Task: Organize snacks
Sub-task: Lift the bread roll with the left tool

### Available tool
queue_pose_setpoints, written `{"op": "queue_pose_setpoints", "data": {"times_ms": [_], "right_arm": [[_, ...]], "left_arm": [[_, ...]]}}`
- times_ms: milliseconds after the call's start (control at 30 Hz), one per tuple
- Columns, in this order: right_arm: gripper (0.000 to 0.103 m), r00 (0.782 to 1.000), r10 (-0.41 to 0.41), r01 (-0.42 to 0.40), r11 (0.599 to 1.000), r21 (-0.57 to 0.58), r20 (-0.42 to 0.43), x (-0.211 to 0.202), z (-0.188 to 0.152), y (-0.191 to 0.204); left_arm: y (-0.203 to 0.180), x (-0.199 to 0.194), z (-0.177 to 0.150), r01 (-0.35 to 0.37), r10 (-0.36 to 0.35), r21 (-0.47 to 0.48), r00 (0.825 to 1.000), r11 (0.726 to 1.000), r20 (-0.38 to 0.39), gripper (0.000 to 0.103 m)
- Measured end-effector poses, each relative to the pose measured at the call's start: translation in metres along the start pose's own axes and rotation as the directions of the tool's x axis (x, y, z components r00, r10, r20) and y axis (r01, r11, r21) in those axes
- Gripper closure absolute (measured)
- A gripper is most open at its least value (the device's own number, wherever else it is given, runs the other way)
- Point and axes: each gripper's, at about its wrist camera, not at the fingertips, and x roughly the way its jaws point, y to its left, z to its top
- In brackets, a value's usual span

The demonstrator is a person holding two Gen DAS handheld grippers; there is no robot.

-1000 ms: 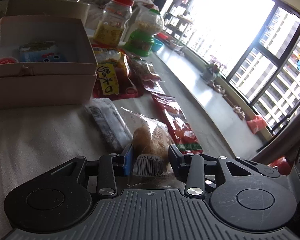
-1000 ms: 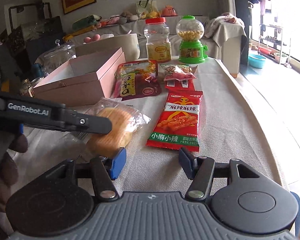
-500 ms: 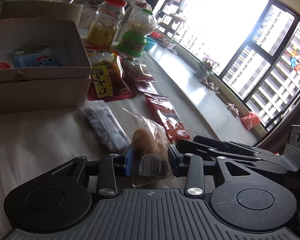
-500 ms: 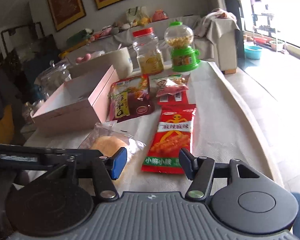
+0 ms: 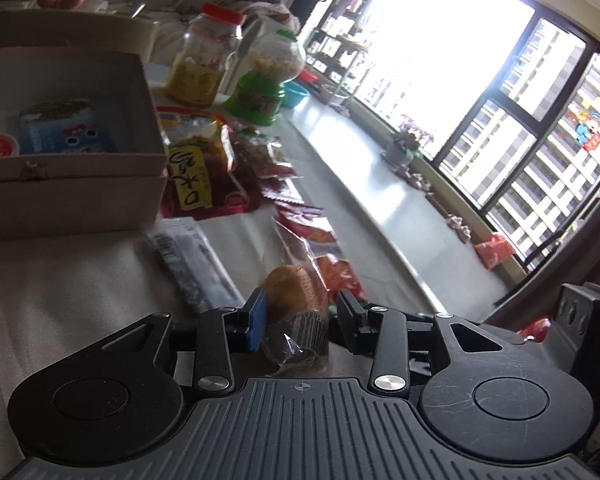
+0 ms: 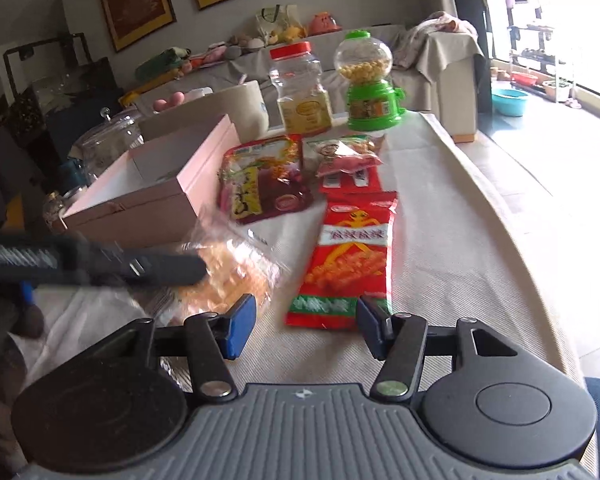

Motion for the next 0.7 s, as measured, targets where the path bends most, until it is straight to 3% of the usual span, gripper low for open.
{"op": "queue_pose_setpoints", "data": {"times_ms": [100, 200, 300, 467, 700], "right_arm": [[0.046, 1.000, 0.000, 0.000, 1.000, 0.005, -0.005, -0.006, -0.007, -0.004], [0.046, 1.000, -0.008, 0.008, 1.000, -0.002, 0.002, -0.009, -0.012, -0.006], [0.046, 1.000, -0.007, 0.007, 1.000, -0.003, 0.006, -0.009, -0.012, -0.007], [0.046, 1.000, -0.009, 0.009, 1.000, -0.013, 0.013, -0.009, -0.013, -0.006], [0.046, 1.000, -0.015, 0.015, 1.000, -0.017, 0.015, -0.010, -0.014, -0.005]], "left_arm": [[-0.017, -0.002, 0.000, 0.039, -0.039, 0.057, 0.999, 0.998, -0.001, 0.061], [-0.027, 0.008, -0.003, -0.021, 0.021, 0.114, 1.000, 0.993, 0.005, 0.061], [-0.023, 0.019, -0.002, -0.091, 0.091, 0.110, 0.996, 0.990, 0.011, 0.061], [-0.014, 0.032, -0.006, -0.110, 0.112, 0.109, 0.994, 0.988, -0.016, 0.059], [-0.015, 0.020, -0.002, -0.069, 0.071, 0.088, 0.997, 0.994, -0.016, 0.059]]}}
